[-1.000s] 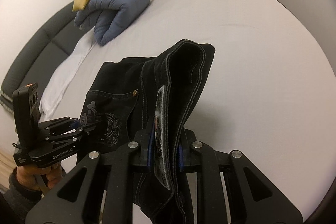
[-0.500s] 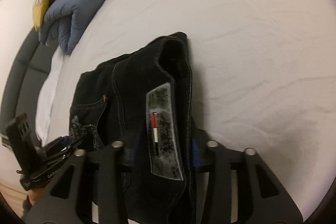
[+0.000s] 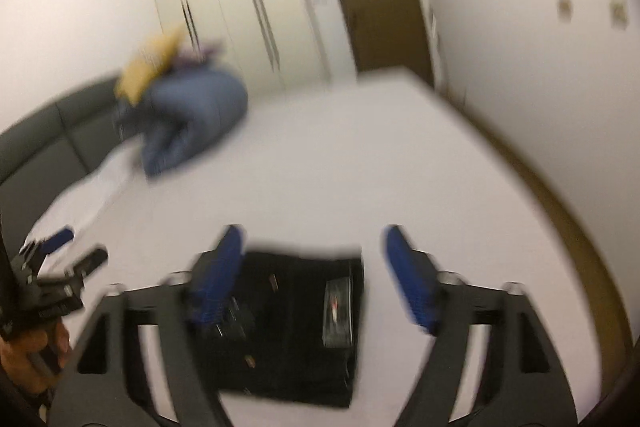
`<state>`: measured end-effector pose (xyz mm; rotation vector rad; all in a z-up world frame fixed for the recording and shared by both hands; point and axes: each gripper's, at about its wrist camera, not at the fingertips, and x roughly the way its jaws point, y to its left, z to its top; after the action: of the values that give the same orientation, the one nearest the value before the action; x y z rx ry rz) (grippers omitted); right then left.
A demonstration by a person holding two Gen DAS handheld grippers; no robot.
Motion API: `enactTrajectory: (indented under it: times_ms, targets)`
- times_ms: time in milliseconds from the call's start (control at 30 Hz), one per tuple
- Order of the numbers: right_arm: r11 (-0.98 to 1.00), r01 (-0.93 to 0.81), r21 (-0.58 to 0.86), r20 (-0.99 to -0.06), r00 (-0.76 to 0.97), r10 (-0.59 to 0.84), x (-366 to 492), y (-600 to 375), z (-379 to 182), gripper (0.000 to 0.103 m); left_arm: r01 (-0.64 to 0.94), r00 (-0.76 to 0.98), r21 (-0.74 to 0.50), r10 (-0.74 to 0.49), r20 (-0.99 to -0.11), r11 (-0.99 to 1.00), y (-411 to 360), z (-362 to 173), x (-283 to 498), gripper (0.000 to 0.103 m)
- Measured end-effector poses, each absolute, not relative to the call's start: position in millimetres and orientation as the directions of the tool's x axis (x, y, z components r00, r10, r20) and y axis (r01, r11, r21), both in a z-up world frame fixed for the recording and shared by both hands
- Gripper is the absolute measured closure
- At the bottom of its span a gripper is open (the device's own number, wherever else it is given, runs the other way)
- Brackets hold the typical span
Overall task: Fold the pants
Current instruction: 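Open both grippers and lift them away from the folded jeans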
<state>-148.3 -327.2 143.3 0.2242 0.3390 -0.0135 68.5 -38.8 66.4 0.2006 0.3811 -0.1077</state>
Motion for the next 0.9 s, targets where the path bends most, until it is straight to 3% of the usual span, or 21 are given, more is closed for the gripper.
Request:
enactTrajectory:
  times_ms: [100,233,400,467,633,900]
  targets:
    - [0.982,0.085,0.169,-0.134,0.989,-0.063,-203,-315,194,0.0,0.066,0.962,0.183,-0.013,-0.273,0.981,-18,105,30,0.0]
    - [0.995,0.069,0.068,-0.011,0.998,-0.068,-248,-279,240,0.0,0.068,0.986,0.063,-0.057,-0.157,0.996,12,142,-13,0.0]
    - [0.993,0.118,-0.013,0.068,0.991,-0.117,-291,-261,281,0.0,0.073,0.989,0.027,-0.069,-0.129,0.997,27,176,-48,0.0]
    - [0.995,0.101,-0.011,0.043,0.994,-0.101,-303,-258,293,0.0,0.096,0.987,0.034,-0.091,-0.131,0.995,29,185,-59,0.0]
    - [0.992,0.088,0.09,-0.121,0.99,-0.077,-314,-244,300,0.0,0.149,0.974,0.021,-0.143,-0.177,0.989,26,188,-83,0.0]
    - [0.98,0.16,0.117,-0.302,0.946,-0.118,-312,-233,264,0.0,0.108,0.888,0.046,-0.076,-0.454,0.993,3,131,-66,0.0]
